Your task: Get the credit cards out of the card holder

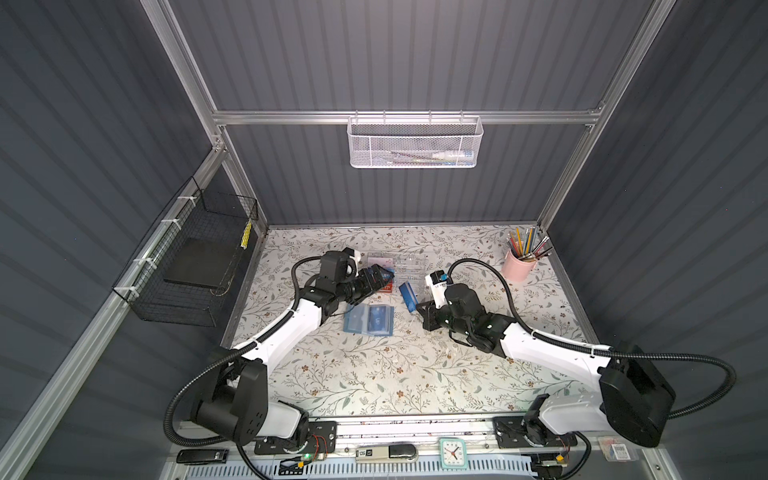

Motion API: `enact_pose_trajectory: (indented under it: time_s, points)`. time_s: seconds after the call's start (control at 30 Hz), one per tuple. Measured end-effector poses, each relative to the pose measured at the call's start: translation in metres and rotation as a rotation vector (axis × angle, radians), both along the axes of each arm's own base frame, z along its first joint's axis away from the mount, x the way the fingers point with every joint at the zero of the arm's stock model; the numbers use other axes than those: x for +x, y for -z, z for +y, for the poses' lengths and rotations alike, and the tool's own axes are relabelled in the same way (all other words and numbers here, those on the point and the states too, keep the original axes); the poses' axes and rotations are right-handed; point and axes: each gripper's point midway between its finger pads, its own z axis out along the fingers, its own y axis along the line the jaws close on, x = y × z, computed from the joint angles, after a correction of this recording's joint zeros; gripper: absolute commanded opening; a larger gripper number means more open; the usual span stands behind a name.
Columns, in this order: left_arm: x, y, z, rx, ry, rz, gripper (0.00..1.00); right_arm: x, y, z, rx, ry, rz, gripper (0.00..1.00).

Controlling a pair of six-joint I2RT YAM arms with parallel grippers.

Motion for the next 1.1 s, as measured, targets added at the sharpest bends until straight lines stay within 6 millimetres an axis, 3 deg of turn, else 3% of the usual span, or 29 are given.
enact_pose_trajectory:
  time_s: [0.43, 0.73, 0.93, 1.1]
  points:
    - [-0.013, 0.022, -0.04, 0.032, 0.06, 0.163, 0.97, -0.01, 0.01, 0.002, -0.211, -0.03, -0.137, 0.0]
    - [-0.011, 0.036, -0.05, 0.046, 0.073, 0.207, 0.69, -0.015, 0.014, 0.007, -0.266, -0.047, -0.174, 0.0]
    - [-0.009, 0.038, -0.054, 0.052, 0.086, 0.212, 0.44, -0.016, 0.013, 0.008, -0.296, -0.044, -0.204, 0.0]
    - [-0.009, 0.037, -0.06, 0.055, 0.102, 0.209, 0.32, -0.016, 0.013, 0.008, -0.32, -0.036, -0.228, 0.0]
